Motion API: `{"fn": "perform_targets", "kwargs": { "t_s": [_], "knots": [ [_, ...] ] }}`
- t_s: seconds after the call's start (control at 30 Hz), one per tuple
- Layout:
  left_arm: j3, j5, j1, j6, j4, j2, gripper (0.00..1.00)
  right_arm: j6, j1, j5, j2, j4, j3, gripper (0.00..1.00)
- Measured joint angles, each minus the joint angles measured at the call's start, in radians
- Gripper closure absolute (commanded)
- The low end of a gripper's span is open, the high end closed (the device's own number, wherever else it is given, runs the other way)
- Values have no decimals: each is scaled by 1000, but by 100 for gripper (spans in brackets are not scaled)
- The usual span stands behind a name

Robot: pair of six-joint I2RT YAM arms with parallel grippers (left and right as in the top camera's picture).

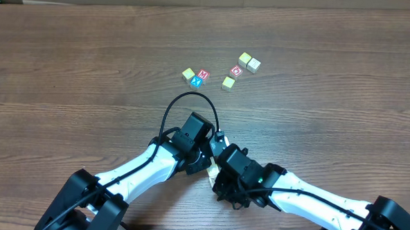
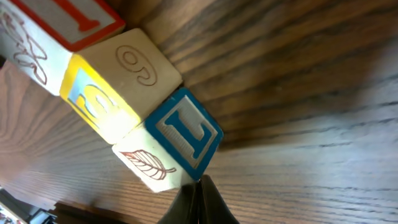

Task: Flip 3 blocks
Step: 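Keep turning the row until it points front-to-back between the grippers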

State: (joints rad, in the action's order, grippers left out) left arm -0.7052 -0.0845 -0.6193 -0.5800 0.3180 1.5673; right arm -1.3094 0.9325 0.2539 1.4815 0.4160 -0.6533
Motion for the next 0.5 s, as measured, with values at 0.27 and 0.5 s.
{"fn": "perform_targets", "kwargs": {
  "t_s": [0.27,0.5],
  "knots": [
    [0,-3,0,0,0,0,96,-11,5,-4,0,-3,0,96],
    [0,-5,0,-1,-3,0,96,-19,5,-3,0,-4,0,96]
  ]
}}
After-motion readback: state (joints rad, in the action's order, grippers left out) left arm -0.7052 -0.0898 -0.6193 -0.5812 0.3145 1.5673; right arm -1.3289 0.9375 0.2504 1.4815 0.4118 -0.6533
